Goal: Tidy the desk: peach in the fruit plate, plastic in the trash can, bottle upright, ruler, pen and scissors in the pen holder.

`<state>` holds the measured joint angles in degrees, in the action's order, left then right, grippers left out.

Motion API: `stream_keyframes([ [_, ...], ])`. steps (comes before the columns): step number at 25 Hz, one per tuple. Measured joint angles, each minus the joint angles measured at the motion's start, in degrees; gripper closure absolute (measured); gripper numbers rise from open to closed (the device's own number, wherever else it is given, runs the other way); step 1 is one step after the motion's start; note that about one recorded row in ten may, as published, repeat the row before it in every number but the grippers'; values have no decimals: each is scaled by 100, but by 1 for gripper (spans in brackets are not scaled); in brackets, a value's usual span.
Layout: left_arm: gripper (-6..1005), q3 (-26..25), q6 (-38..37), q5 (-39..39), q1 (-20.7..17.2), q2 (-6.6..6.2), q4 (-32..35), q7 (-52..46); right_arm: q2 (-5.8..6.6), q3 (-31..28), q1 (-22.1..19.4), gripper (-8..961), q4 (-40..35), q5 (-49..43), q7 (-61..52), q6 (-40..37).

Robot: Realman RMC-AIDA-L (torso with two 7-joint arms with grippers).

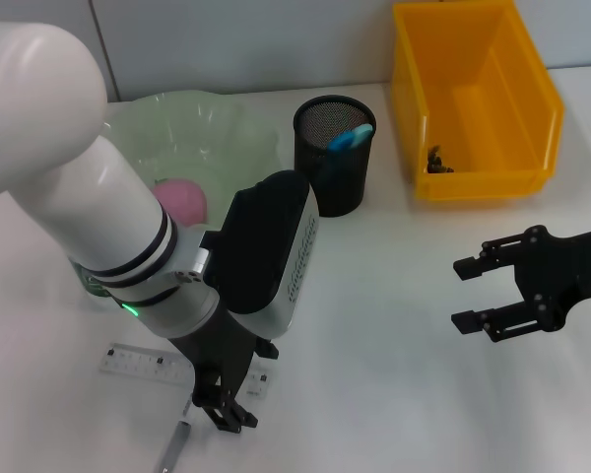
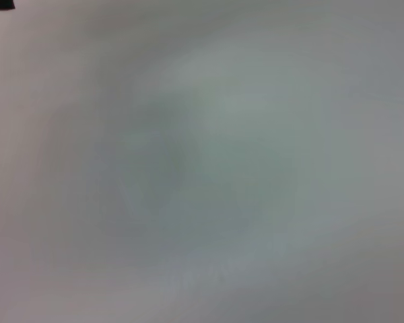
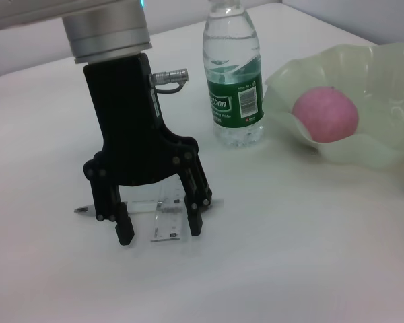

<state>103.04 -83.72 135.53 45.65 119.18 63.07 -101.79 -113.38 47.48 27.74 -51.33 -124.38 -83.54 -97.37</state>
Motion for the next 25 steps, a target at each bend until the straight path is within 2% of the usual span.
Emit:
stream_keyframes([
  [4,207,-3,6,0,17,0,-21,-20,-25,-29,48,247,0,-123,4,1],
  [9,359,2,59,9,78,0,-101,-26,-35,-9,83,247,0,-157,3,28],
  [25,359,-3,148,8,212,0,-302,-35,-35,-3,92,248,14,-158,3,138],
])
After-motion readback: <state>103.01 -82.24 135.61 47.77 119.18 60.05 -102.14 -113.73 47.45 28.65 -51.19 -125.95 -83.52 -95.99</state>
